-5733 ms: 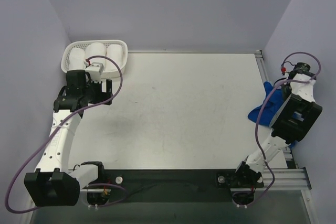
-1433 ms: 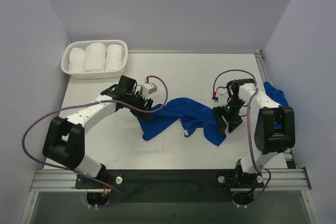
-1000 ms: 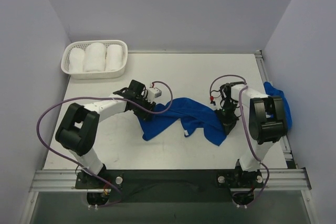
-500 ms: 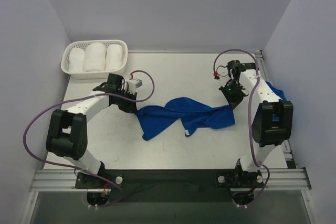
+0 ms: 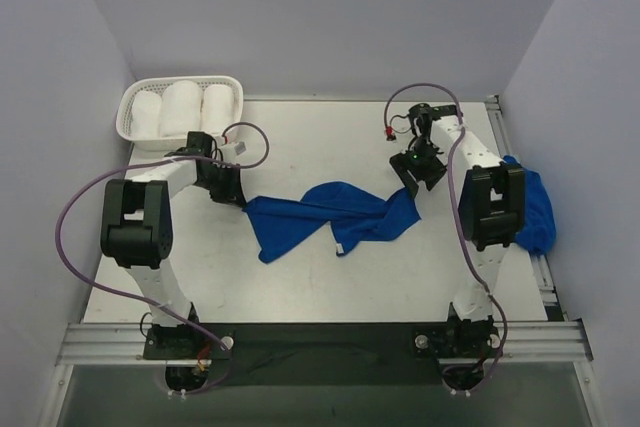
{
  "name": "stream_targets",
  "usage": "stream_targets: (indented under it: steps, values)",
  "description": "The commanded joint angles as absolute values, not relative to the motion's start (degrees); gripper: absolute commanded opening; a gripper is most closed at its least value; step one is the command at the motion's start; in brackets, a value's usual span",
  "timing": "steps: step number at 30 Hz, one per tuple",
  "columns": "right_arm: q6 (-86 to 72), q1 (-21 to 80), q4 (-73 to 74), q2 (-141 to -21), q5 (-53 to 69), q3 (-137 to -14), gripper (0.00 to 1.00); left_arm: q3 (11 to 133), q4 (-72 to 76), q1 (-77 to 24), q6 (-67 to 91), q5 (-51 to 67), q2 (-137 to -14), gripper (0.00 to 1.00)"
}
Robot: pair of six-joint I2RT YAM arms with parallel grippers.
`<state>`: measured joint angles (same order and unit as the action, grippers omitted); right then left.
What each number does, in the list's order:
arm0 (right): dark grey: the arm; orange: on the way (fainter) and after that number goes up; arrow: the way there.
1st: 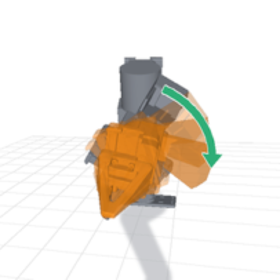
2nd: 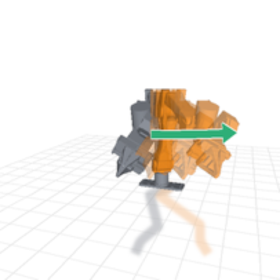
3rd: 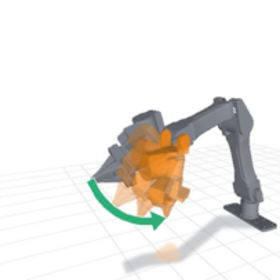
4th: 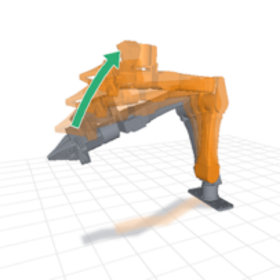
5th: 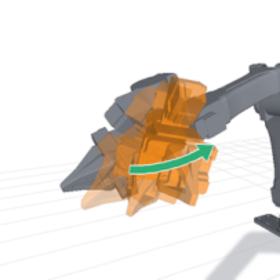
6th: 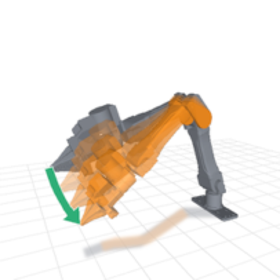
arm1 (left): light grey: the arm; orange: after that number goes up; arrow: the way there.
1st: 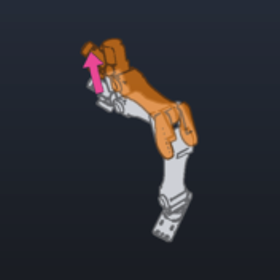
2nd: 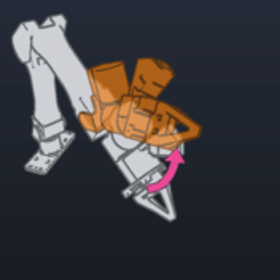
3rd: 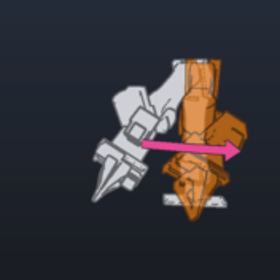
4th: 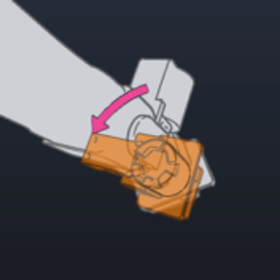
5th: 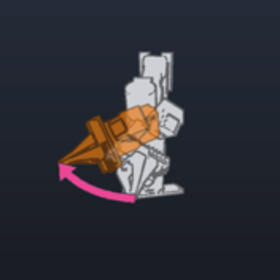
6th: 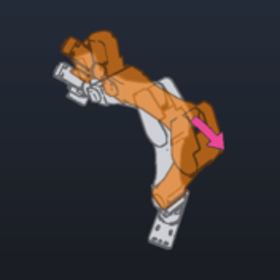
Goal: Roll the towels
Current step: Flatten the towel
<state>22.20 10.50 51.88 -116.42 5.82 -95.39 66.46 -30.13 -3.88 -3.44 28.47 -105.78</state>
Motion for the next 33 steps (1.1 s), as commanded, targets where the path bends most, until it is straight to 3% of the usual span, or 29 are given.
stream_targets:
  steps: [1, 9, 13, 14, 17, 26, 27, 33]
  values:
    - [20.48, 4.59, 55.99, -110.49, 10.52, -93.0, 0.56, 69.17, -31.2, -1.67, -3.6, 29.17, -106.35, 0.12]
    - [18.9, -4.66, 56.34, -105.02, 26.35, -83.68, 0.57, 68.2, -31.38, -1.32, -6.5, 31.81, -104.68, 0.44]
    - [16.35, -4.66, 52.83, -107.13, 30.67, -81.04, 0.48, 68.82, -32.34, -1.41, -7.47, 32.52, -103.89, 0.57]
    - [15.74, -4.66, 51.69, -107.66, 30.59, -80.43, 0.46, 69.34, -32.6, -1.32, -7.91, 32.78, -103.71, 0.69]
    - [12.93, -4.75, 48.78, -110.65, 29.44, -80.33, 0.42, 69.7, -33.92, -1.23, -8.96, 34.1, -102.22, 0.79]
    - [7.65, -3.17, 43.51, -115.48, 27.42, -78.66, 0.4, 69.61, -33.84, -1.32, -8.88, 36.47, -98.44, 0.81]
    - [6.95, -2.82, 43.16, -116.62, 27.42, -78.58, 0.39, 70.04, -33.92, -1.23, -9.31, 36.82, -98.35, 0.91]
    - [5.8, -0.35, 41.57, -117.34, 25.66, -77.61, 0.32, 70.05, -34.72, -1.93, -12.38, 34.46, -96.86, 0.97]
